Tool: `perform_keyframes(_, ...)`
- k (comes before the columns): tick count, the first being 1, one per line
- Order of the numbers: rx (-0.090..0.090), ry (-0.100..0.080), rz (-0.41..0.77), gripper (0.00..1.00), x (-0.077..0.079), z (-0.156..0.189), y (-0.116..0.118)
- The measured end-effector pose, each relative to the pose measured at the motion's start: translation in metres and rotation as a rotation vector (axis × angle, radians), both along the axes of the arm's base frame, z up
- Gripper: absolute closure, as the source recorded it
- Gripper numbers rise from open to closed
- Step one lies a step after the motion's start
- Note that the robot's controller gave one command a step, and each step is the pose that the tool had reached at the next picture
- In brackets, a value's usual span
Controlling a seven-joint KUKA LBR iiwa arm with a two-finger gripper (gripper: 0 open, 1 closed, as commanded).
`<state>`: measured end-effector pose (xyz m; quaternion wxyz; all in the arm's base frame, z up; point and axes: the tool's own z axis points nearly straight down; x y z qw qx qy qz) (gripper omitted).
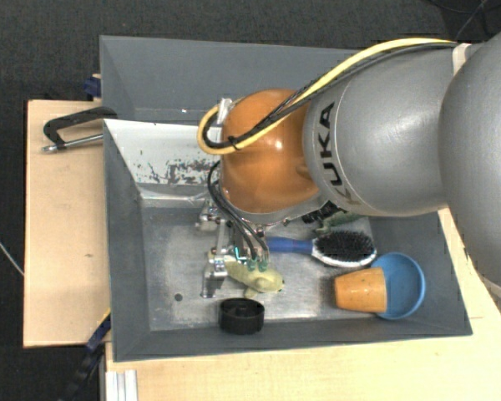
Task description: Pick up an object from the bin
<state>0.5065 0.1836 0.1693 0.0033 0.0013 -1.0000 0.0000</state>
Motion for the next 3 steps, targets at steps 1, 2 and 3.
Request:
perform_keyframes(1, -0.003, -0.003, 0.129, 0.0, 0.015, -0.053, -0.091)
perform_keyframes(2, 0.002, -0.015, 0.209, 0.0, 0.014, -0.097, -0.09)
perform_keyframes(3, 0.004, -0.018, 0.208, 1.0, 0.015, -0.095, -0.089)
